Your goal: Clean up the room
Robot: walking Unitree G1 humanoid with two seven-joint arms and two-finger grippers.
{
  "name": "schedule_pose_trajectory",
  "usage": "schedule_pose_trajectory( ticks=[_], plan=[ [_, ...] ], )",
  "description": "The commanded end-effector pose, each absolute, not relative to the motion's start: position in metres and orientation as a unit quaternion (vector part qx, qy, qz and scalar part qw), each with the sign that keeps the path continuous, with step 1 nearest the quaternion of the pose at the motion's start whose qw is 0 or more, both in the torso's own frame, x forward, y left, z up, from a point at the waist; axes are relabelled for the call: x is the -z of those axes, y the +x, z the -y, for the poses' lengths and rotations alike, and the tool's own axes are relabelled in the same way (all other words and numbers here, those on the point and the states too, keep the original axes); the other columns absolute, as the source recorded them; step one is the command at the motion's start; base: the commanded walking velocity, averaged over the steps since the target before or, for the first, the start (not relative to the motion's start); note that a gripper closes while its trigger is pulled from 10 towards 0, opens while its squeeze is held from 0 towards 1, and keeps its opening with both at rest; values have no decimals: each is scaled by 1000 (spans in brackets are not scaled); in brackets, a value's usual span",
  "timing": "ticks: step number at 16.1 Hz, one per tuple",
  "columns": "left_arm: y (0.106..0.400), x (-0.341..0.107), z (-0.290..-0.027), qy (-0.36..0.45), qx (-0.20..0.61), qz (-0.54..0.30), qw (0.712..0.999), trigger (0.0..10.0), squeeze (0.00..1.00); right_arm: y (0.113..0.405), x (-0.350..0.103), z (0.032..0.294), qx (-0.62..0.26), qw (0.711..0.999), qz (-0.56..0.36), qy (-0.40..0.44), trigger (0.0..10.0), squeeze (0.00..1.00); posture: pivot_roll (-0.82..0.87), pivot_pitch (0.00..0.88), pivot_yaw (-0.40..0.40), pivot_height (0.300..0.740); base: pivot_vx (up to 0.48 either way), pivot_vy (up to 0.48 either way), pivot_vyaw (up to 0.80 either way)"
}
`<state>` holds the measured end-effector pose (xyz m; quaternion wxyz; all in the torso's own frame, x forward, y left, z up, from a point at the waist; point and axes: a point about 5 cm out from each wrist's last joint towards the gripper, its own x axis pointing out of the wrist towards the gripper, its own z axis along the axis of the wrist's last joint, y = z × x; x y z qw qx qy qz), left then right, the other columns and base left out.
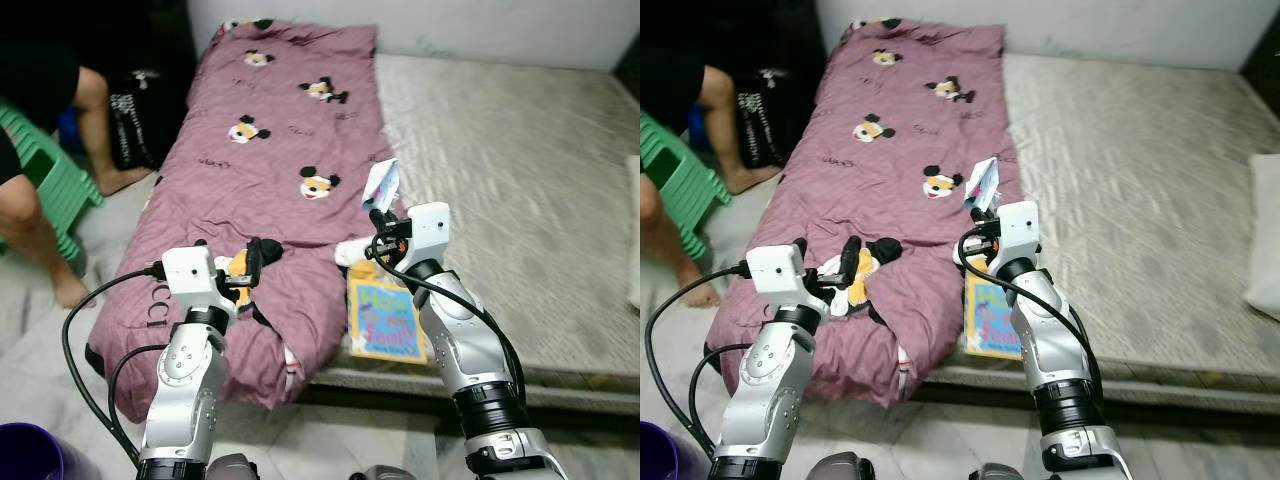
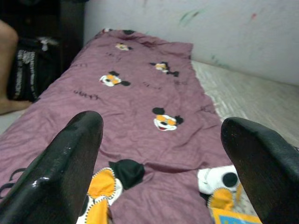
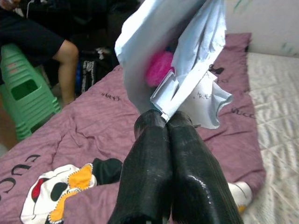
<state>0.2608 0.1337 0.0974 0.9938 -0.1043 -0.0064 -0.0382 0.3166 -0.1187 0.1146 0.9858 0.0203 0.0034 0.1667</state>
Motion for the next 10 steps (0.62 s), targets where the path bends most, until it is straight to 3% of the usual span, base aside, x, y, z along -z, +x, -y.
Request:
schedule_pose_trajectory(
  ticks=[1, 10],
  plan=[
    [261, -101, -133, -104, 42, 15, 994, 10000, 0, 317, -117, 118, -167, 986, 2, 21, 10000, 0, -18, 44, -18, 740, 300, 0, 0],
    [263, -96, -135, -101, 21, -5, 995, 10000, 0, 318, -116, 121, -163, 986, 0, 32, 10000, 0, -16, 44, -17, 740, 0, 0, 0]
  ],
)
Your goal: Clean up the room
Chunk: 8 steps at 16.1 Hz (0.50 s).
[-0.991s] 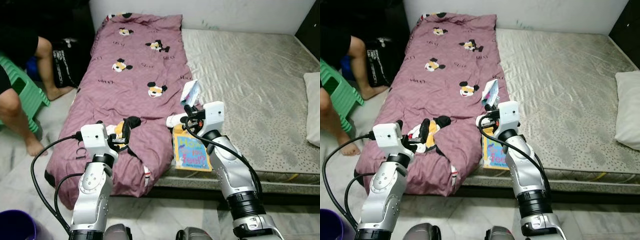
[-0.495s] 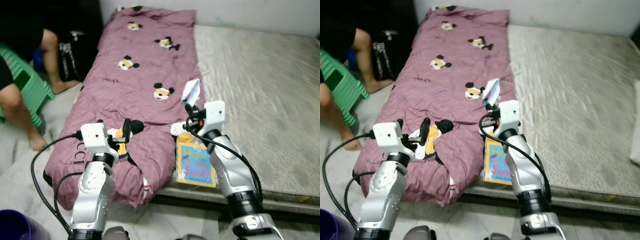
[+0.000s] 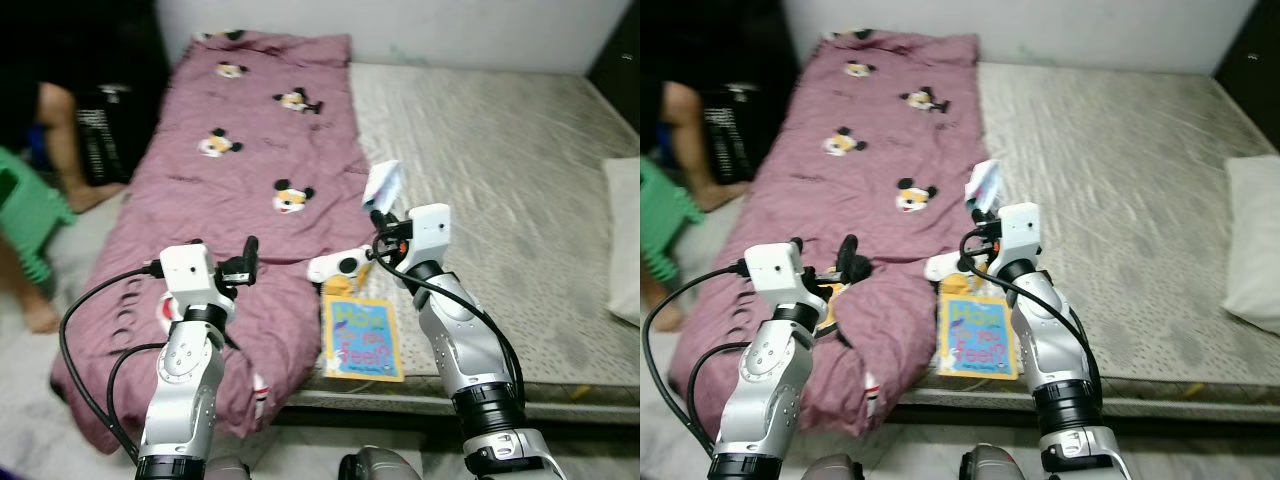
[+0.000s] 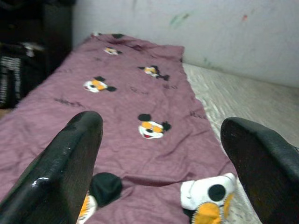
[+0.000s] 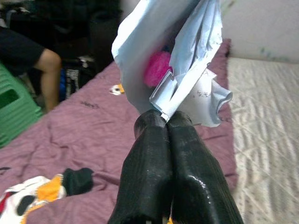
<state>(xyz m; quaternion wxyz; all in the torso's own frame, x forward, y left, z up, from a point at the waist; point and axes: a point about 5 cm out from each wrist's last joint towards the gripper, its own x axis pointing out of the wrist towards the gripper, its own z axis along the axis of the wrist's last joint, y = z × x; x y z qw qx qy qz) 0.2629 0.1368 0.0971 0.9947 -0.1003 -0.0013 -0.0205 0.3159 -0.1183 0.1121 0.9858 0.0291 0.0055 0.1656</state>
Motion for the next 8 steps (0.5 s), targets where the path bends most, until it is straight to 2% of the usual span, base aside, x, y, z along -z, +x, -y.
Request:
schedule_pose_trajectory(
  ticks=[1, 2, 8],
  plan=[
    [263, -96, -135, -102, 22, -5, 995, 10000, 0, 318, -117, 120, -163, 986, 2, 35, 10000, 0, -16, 43, -15, 740, 0, 0, -587],
    [263, -96, -135, -102, 23, -4, 994, 10000, 0, 318, -117, 120, -164, 986, 5, 33, 10000, 0, -16, 43, -15, 740, 0, 292, 0],
    [263, -96, -134, -103, 24, -3, 994, 10000, 0, 318, -117, 119, -167, 986, 5, 29, 10000, 0, -16, 40, -18, 740, 0, 477, 0]
  ],
)
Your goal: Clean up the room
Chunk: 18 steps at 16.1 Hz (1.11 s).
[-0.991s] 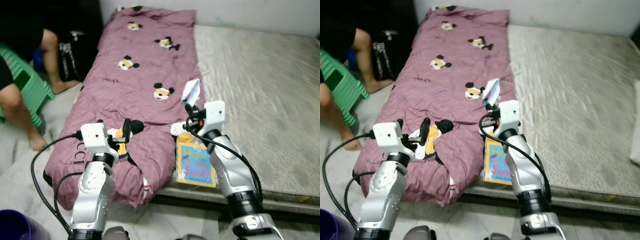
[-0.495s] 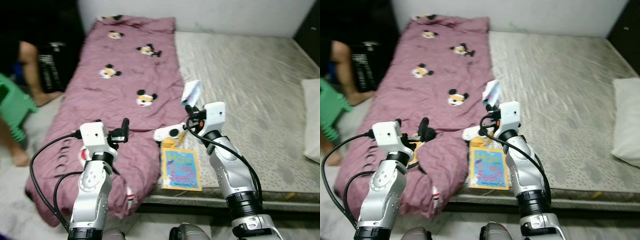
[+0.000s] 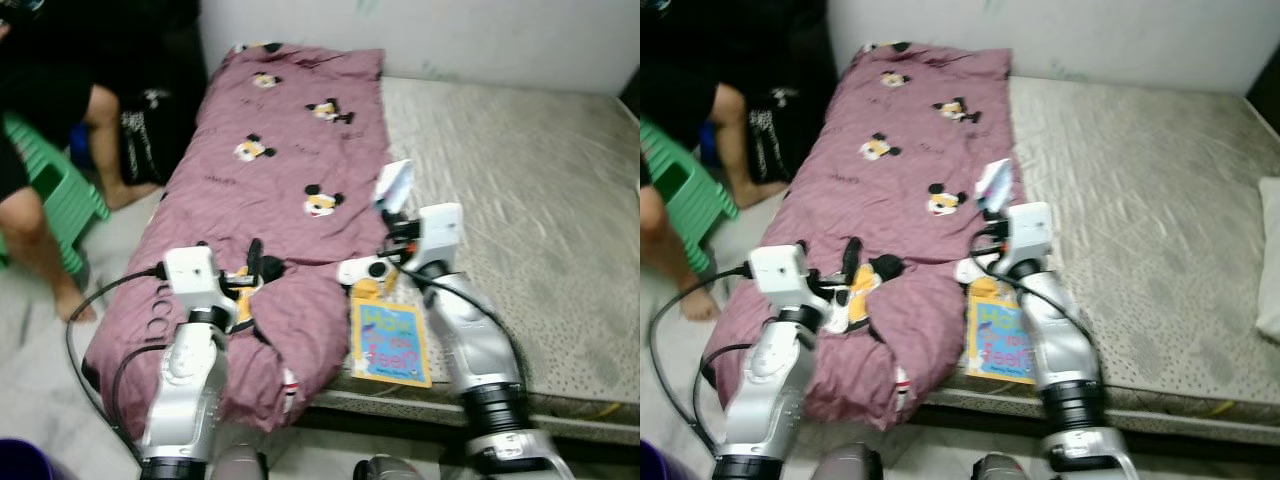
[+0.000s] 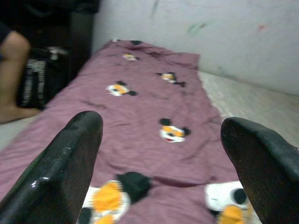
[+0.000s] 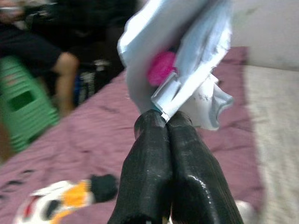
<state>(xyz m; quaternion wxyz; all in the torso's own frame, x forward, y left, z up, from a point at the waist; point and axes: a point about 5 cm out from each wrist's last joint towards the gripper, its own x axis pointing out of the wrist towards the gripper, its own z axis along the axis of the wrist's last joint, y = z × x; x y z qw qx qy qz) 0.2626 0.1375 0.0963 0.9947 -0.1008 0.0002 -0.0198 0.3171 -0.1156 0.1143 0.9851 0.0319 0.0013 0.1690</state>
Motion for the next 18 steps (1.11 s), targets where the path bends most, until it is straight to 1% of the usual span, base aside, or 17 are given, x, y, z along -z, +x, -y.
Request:
schedule_pose_trajectory(
  ticks=[1, 15, 18],
  plan=[
    [264, -96, -134, -103, 24, -2, 994, 10000, 0, 319, -117, 119, -168, 985, 6, 31, 10000, 0, -15, 39, -19, 740, 0, 480, 0],
    [266, -95, -134, -107, 25, -8, 994, 10000, 0, 316, -122, 109, -202, 979, 23, 21, 10000, 0, -24, 37, -15, 740, 0, 480, 0],
    [267, -98, -134, -97, 24, 3, 995, 10000, 0, 316, -123, 109, -203, 979, 26, 19, 10000, 0, -26, 37, -15, 740, 0, 85, 0]
  ],
)
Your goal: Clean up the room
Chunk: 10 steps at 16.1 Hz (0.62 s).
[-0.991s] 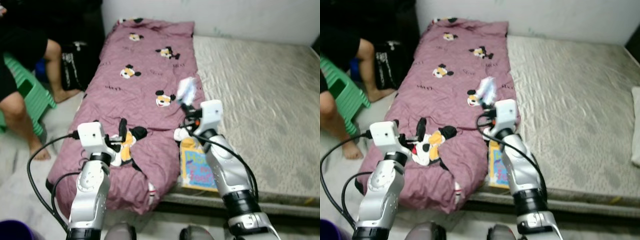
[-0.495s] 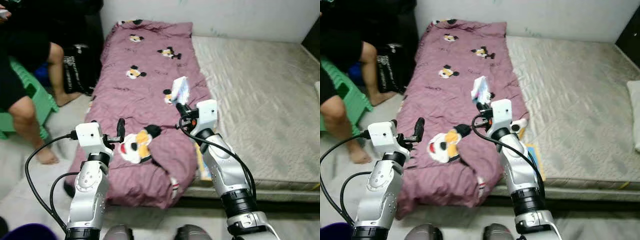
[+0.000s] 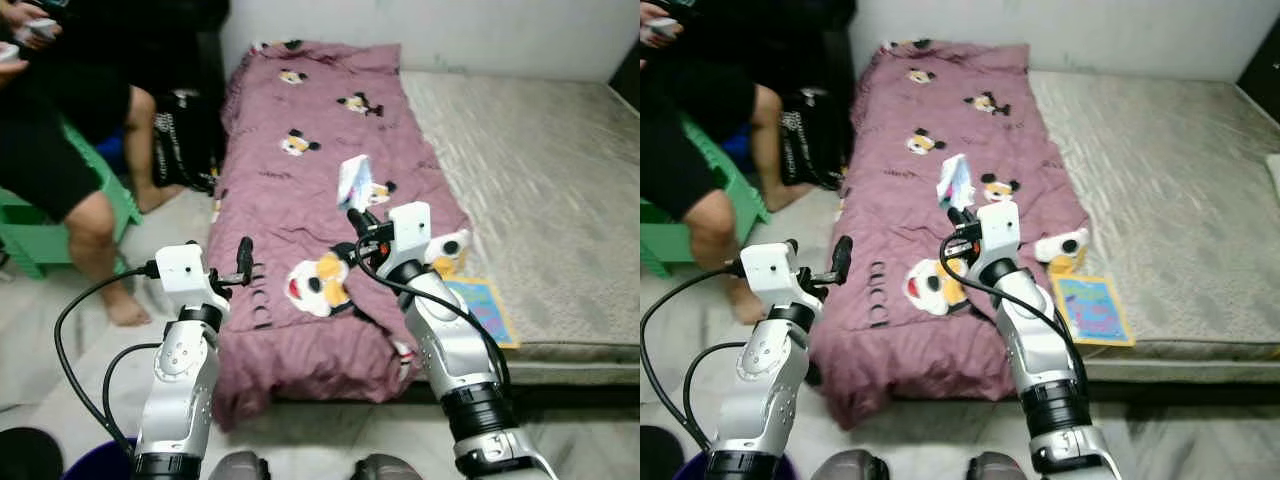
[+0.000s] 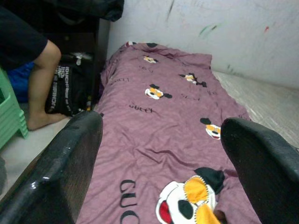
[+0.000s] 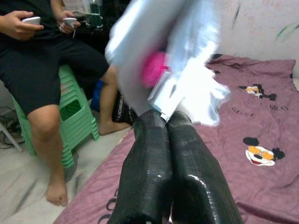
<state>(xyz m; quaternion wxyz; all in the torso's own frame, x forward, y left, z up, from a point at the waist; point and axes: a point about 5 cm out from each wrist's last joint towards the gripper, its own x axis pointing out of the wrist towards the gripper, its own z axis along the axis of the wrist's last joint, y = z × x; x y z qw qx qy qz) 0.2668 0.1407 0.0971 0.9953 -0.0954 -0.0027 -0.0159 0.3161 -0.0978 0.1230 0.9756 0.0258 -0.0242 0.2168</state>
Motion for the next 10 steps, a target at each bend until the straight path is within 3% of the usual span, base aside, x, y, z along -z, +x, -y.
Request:
schedule_pose_trajectory(
  ticks=[1, 10],
  plan=[
    [268, -99, -134, -96, 23, 4, 995, 10000, 0, 317, -124, 108, -206, 978, 29, 18, 10000, 0, -29, 41, -17, 740, 0, 0, 0],
    [271, -103, -135, -86, 19, 11, 996, 10000, 0, 316, -136, 96, -235, 971, 54, 6, 10000, 0, -30, 62, -14, 740, 0, 0, 800]
  ],
)
